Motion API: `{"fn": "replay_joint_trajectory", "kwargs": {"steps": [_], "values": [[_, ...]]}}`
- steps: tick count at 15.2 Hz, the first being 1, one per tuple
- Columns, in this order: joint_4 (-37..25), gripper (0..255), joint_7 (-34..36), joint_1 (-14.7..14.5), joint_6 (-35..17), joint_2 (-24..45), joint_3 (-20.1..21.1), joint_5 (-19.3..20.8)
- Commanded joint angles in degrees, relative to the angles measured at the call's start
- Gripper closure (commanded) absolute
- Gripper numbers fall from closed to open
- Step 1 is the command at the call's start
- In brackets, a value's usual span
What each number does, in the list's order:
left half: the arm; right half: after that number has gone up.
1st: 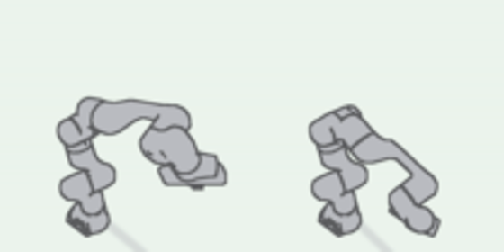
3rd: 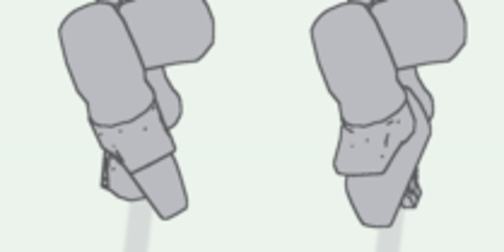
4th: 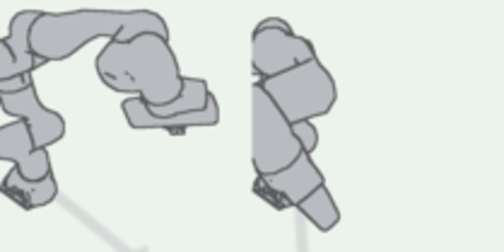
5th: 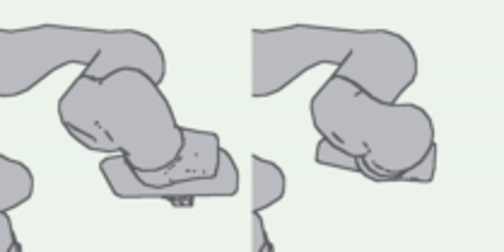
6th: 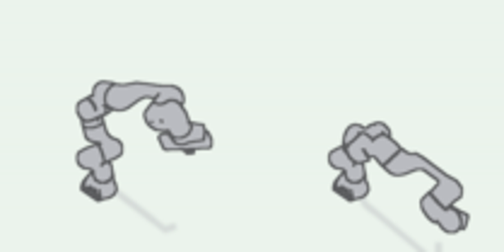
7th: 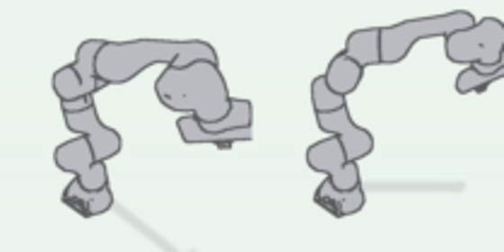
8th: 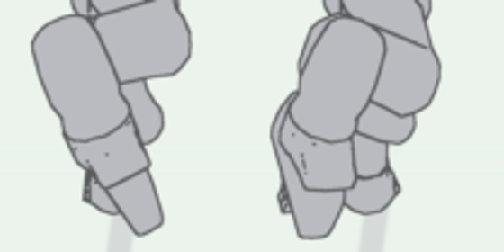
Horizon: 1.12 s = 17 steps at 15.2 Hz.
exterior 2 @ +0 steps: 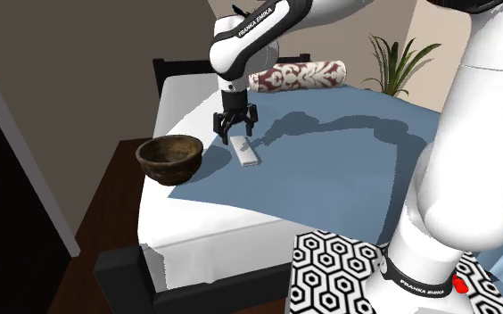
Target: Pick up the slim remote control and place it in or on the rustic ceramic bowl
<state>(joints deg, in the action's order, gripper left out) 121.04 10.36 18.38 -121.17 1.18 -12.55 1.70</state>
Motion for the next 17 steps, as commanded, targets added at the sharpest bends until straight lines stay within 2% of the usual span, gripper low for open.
{"fn": "replay_joint_trajectory", "kwargs": {"steps": [1,6,13,17], "values": [[-2.4,0,0.84,1.12,-1.06,3.16,-1.09,-1.05],[-7.64,0,2.44,4.12,-3.58,10.4,-3.46,-4.18],[-5.61,0,1.72,4.44,-8.34,13.23,-3.19,-5.24],[-5.47,0,1.66,4.47,-8.73,13.49,-3.16,-5.34]]}}
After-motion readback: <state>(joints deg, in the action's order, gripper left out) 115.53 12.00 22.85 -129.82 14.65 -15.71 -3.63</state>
